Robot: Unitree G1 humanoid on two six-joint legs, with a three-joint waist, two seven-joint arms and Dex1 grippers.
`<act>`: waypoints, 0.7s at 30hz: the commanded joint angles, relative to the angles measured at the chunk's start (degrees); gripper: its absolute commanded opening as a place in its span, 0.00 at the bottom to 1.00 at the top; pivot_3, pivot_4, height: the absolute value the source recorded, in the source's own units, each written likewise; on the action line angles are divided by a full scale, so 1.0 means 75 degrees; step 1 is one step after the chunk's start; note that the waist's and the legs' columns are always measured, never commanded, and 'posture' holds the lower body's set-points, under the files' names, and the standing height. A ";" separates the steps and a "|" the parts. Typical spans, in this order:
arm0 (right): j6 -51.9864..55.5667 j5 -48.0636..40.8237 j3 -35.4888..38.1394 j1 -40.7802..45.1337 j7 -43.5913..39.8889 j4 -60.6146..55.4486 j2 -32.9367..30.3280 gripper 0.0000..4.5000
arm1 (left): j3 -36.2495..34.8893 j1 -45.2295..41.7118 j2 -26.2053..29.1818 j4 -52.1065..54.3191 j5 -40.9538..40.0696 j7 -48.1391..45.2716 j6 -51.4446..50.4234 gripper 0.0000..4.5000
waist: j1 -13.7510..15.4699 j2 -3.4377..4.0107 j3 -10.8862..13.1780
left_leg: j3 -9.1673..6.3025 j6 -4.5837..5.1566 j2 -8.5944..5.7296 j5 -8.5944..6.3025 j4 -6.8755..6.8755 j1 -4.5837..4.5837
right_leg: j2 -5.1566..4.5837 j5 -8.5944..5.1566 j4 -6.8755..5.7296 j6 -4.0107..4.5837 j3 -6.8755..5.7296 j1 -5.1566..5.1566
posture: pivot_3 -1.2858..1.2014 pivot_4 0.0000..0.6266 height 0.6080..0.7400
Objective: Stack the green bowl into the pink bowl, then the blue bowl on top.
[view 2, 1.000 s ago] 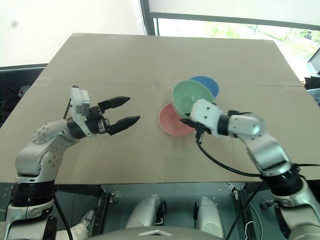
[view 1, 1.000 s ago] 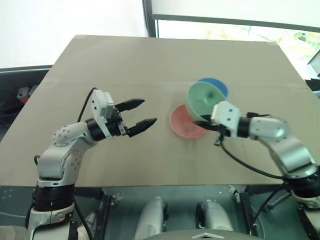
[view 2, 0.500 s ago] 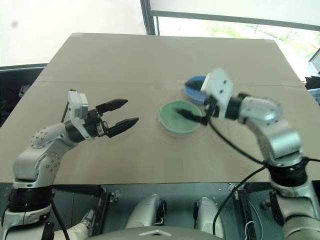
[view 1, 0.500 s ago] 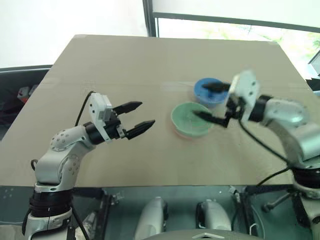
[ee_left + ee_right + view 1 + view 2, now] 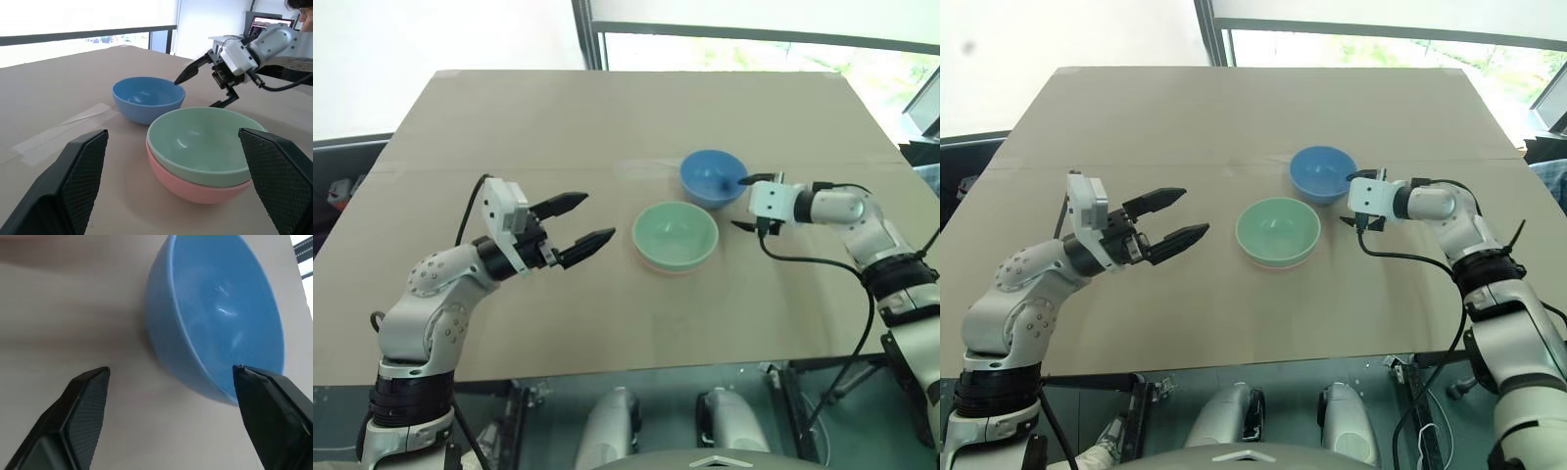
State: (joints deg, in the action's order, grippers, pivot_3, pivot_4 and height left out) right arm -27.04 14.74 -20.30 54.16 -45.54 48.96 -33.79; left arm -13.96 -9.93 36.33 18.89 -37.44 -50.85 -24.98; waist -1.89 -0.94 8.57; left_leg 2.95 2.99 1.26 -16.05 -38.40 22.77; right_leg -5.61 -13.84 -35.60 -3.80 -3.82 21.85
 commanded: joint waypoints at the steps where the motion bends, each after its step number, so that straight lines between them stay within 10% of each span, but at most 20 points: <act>1: -0.0616 0.0194 0.0039 0.0513 0.0273 0.0694 0.0172 0.77 | -0.0344 0.0222 0.0101 0.0558 -0.0196 0.0147 0.0000 1.00 | -0.0002 0.0000 0.0000 | -0.0004 -0.0002 0.0000 0.0001 0.0000 0.0000 | 0.0000 0.0000 0.0003 0.0000 -0.0004 -0.0003 | 0.52 0.24 1.00; 9: -0.1201 0.0309 0.0089 0.0774 0.0013 0.1299 0.0296 0.01 | -0.0434 0.0534 0.0174 0.0777 -0.0237 0.0285 0.0046 1.00 | 0.0023 0.0004 0.0003 | -0.0020 -0.0024 -0.0001 0.0014 -0.0010 -0.0010 | 0.0000 0.0000 0.0014 0.0001 -0.0015 -0.0016 | 0.52 0.24 1.00; 16: -0.1206 -0.0296 0.0572 0.0596 -0.0525 0.0442 -0.0135 0.01 | -0.0269 0.0524 0.0262 0.0601 -0.0101 0.0061 0.0192 1.00 | -0.0002 0.0009 0.0006 | -0.0020 -0.0026 0.0000 0.0016 -0.0007 -0.0012 | 0.0001 0.0000 0.0012 0.0002 -0.0013 -0.0015 | 0.52 0.24 1.00; 21: 0.1715 -0.3091 0.1387 -0.0692 -0.2476 -0.4031 -0.0894 0.01 | -0.0318 0.0572 0.0537 0.0267 -0.0172 -0.0549 0.0302 1.00 | 0.0071 0.0021 0.0013 | -0.0028 -0.0026 0.0004 0.0015 0.0002 -0.0007 | 0.0000 0.0000 0.0007 0.0002 -0.0020 -0.0015 | 0.52 0.24 1.00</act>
State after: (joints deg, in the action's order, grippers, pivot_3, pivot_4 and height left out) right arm -23.95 2.20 -13.49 51.19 -58.42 34.64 -37.95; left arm -15.04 -5.96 38.98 21.23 -37.90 -52.48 -24.08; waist -1.36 -0.78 8.67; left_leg 2.71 2.79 1.30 -15.93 -38.34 22.76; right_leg -5.62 -13.84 -35.61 -3.78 -4.01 21.75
